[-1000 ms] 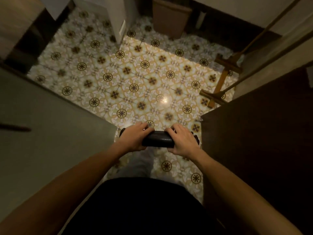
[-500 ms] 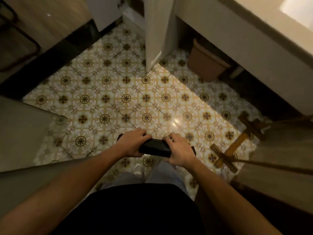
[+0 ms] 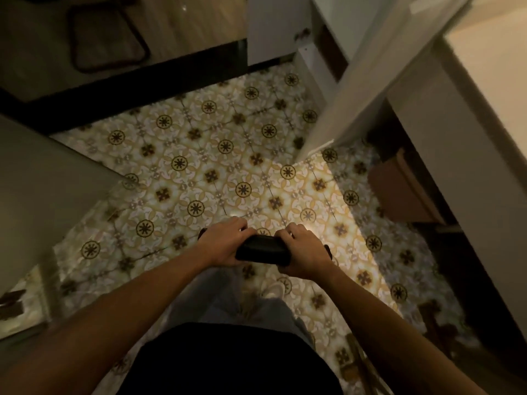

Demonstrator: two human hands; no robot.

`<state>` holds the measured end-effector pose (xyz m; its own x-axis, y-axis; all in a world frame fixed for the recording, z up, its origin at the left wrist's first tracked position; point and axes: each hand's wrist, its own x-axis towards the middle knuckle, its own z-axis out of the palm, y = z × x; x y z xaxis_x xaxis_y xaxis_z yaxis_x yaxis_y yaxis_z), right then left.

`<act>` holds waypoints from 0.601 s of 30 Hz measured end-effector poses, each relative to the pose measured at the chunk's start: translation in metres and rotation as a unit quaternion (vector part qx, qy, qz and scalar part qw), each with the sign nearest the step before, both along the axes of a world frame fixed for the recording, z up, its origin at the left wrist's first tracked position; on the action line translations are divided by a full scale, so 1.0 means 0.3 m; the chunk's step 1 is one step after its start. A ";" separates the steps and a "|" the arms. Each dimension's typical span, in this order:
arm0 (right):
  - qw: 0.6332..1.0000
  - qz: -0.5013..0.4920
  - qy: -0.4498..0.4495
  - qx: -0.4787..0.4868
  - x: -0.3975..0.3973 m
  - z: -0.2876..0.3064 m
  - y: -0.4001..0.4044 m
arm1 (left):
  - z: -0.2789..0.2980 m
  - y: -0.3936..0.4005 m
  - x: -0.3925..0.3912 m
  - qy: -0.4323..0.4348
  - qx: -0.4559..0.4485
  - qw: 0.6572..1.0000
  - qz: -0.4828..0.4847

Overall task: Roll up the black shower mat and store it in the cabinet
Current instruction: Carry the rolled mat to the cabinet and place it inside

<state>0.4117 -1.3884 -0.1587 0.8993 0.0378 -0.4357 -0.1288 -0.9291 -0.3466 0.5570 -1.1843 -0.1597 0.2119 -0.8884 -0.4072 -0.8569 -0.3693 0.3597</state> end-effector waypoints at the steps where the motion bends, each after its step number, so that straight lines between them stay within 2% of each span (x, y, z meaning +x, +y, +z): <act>1: 1.000 0.010 0.004 -0.001 0.069 -0.006 -0.015 | -0.007 -0.009 0.060 0.002 0.002 1.000 0.007; 12: 1.000 0.001 -0.011 0.017 0.858 -0.001 -0.148 | 0.002 -0.143 0.834 -0.009 0.025 0.999 0.035; 18: 0.998 -0.049 -0.012 0.024 1.170 -0.024 -0.274 | -0.003 -0.321 1.213 -0.025 0.037 0.999 -0.028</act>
<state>0.7629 -1.4708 -0.1660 0.9098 -0.0311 -0.4138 -0.2102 -0.8943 -0.3950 0.9209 -1.2807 -0.1606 0.1845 -0.8675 -0.4620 -0.8932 -0.3441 0.2894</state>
